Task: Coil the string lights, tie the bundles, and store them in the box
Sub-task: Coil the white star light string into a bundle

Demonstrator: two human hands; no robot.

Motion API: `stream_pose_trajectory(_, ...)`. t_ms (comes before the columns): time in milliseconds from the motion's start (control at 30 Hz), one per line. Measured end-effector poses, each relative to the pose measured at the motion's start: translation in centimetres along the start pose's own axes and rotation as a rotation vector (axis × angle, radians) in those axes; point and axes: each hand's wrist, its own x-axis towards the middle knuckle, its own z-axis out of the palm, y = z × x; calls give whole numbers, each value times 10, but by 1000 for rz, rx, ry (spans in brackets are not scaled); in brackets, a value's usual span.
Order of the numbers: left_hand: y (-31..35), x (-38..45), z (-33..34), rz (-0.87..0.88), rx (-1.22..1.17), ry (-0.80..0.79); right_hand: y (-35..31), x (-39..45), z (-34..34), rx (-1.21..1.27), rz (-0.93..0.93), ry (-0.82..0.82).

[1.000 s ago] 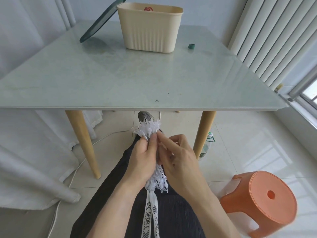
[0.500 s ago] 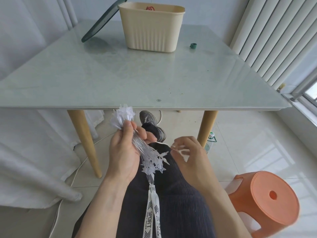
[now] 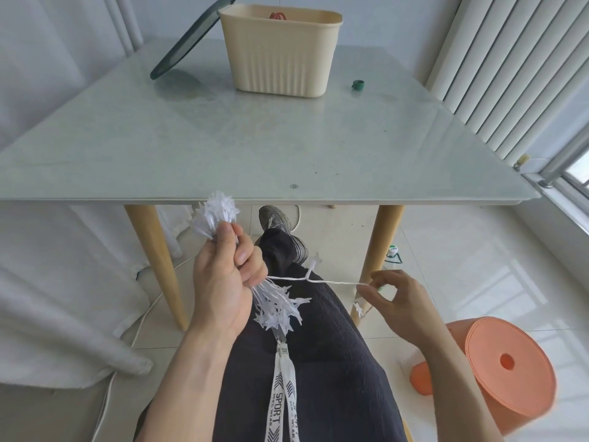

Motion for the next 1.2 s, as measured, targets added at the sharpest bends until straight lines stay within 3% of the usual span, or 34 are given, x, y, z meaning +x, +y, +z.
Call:
stream_pose_trajectory(233,-4,-1,3,-48,16,-38,9,-2,-4,85,174,-156)
stream_pose_trajectory(300,-8,-2,4,-58,36,-39,7,-3,-4,151,181,-117)
stream_pose_trajectory(400,-12,-2,5,-89,57,-39,0,-5,-9,287,144,-63)
stream_pose_trajectory(567,-20,-2,6,-133,101,-48,-12,-12,-17,546,-28,-159)
stream_pose_trajectory(700,-22,-3,6,-152,123,-66,-22,-18,-23,530,-198,-151)
stream_pose_trajectory(967,-24,-4,7,-124,156,-45,-41,-25,-28,472,-214,-188)
stream_pose_trajectory(1200,-29,-9,10,-92,249,-87,-59,-24,-16,578,-200,-31)
